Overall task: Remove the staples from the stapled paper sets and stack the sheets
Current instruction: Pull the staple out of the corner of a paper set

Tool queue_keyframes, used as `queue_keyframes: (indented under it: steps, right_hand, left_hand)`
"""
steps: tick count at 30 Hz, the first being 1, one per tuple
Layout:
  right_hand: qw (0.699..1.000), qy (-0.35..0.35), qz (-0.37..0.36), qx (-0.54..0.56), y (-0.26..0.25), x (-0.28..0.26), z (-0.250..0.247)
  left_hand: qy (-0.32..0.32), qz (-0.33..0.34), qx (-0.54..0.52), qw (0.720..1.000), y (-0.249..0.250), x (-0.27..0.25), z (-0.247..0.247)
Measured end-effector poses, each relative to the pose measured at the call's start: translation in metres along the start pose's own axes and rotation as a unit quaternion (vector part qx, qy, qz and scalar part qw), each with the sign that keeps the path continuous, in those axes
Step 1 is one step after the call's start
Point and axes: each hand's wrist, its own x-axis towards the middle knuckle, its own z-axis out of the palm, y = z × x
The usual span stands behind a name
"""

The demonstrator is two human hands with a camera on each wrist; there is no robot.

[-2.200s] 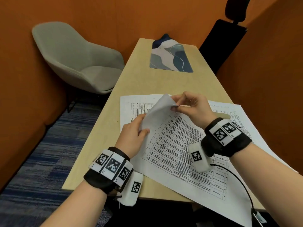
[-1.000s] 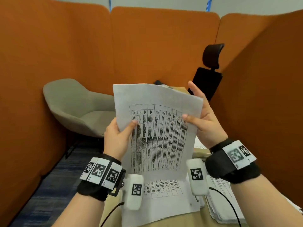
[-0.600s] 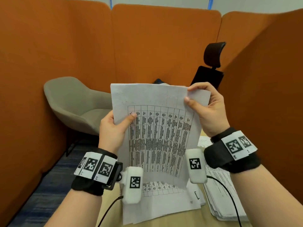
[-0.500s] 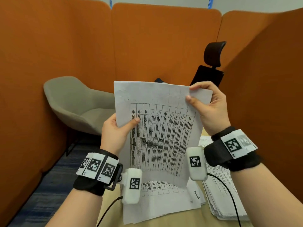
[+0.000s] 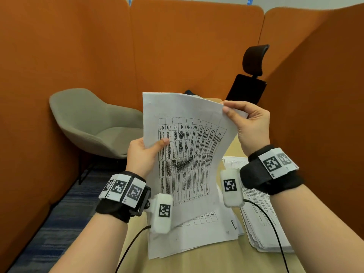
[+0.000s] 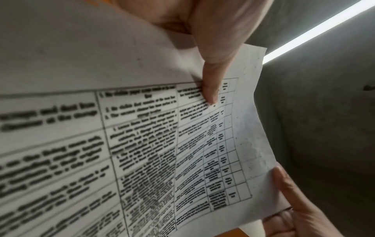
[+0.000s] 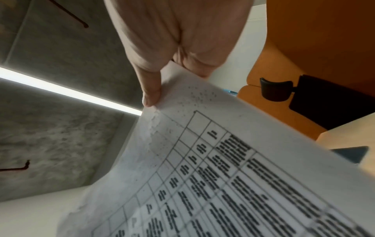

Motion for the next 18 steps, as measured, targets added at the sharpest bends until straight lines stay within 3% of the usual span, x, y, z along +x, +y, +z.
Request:
queue_keyframes:
  steps: [3,5,8,9,12,15,16,18]
  right_hand:
    - [0.998,-0.027,0.045,0.038,0.003,-0.004,-0.004]
    - [0.988,-0.074,0.132,0.007,0.01,-0.01,-0.009]
    - [0.93,-0.217,0.267,-0.126,0.019,-0.019,-0.014]
    - [0.916,-0.234,0.285,-0.155,0.018,-0.02,-0.014]
    - [0.908,-0.213,0.23,-0.279,0.003,-0.013,-0.011]
    - [0.864,-0.241,0.124,-0.424,-0.012,-0.005,-0.008]
    - [0.846,-0.262,0.097,-0.454,-0.017,-0.004,-0.005]
    - [0.825,-0.29,0.078,-0.479,-0.022,-0.001,-0.002]
  left_hand:
    - [0.016,0.001,-0.01,1.0,0.002,0.0,0.0]
    - [0.03,-0.024,-0.065,0.997,0.004,0.0,0.001]
    - [0.093,-0.048,-0.1,0.989,-0.001,0.003,-0.002]
    - [0.113,-0.057,-0.088,0.988,-0.003,0.005,-0.003]
    - [0.155,-0.08,-0.006,0.985,-0.008,0.01,-0.008]
    - [0.158,-0.017,0.193,0.968,-0.008,0.011,-0.016]
    - [0.128,0.028,0.214,0.968,-0.009,0.014,-0.019]
    - [0.061,0.042,0.105,0.992,-0.008,0.018,-0.021]
